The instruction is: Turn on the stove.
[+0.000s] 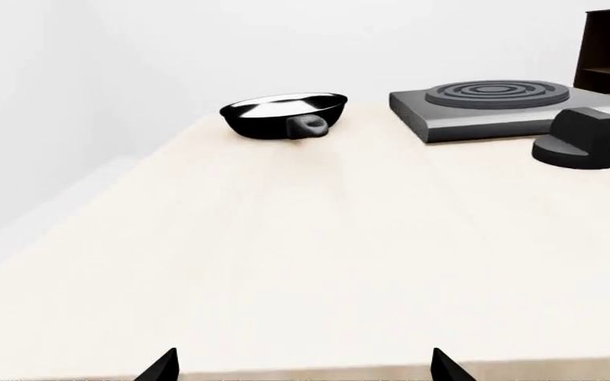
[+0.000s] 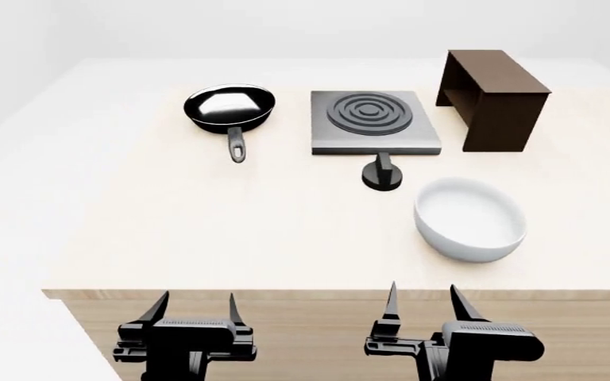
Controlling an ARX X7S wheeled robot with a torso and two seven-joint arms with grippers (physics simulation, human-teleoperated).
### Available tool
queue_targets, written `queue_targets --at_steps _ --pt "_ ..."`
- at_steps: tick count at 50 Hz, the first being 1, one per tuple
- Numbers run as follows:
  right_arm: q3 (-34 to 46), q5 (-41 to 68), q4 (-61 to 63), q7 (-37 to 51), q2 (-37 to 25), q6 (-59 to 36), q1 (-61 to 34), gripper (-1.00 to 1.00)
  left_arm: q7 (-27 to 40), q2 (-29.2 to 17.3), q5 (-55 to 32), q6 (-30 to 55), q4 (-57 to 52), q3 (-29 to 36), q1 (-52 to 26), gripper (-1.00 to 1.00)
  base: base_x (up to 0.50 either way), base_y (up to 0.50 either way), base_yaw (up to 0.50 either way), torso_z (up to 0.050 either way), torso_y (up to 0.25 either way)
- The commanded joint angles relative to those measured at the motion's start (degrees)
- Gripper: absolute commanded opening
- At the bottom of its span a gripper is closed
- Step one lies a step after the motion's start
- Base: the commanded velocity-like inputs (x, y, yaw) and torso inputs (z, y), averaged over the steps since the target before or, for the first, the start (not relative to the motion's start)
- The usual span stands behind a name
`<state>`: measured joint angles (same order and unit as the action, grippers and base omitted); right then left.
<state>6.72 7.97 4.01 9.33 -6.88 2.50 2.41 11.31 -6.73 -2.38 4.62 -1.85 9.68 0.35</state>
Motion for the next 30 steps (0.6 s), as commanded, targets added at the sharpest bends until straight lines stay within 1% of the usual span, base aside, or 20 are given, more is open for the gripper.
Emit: queue_targets --at_steps 1,16,30 --pt "0.0 -0.2 -0.1 -0.7 0.1 0.3 -0.1 1.00 -0.9 0.2 -0.5 -0.4 -0.3 -0.5 -0.2 1.00 0.00 0.50 0.00 0.000 0.000" --pt "1.2 1.1 -1.3 -0.6 -0.4 0.0 -1.0 1.00 -0.1 -0.5 -1.5 -0.3 0.0 0.1 -0.7 1.00 0.00 0.50 0.00 0.000 0.000" --pt "1.9 3.0 -1.5 -1.3 -1.2 0.2 -1.1 1.00 0.6 -1.0 -1.9 -0.5 0.2 0.9 -0.9 1.00 0.00 0.00 0.00 0.000 0.000"
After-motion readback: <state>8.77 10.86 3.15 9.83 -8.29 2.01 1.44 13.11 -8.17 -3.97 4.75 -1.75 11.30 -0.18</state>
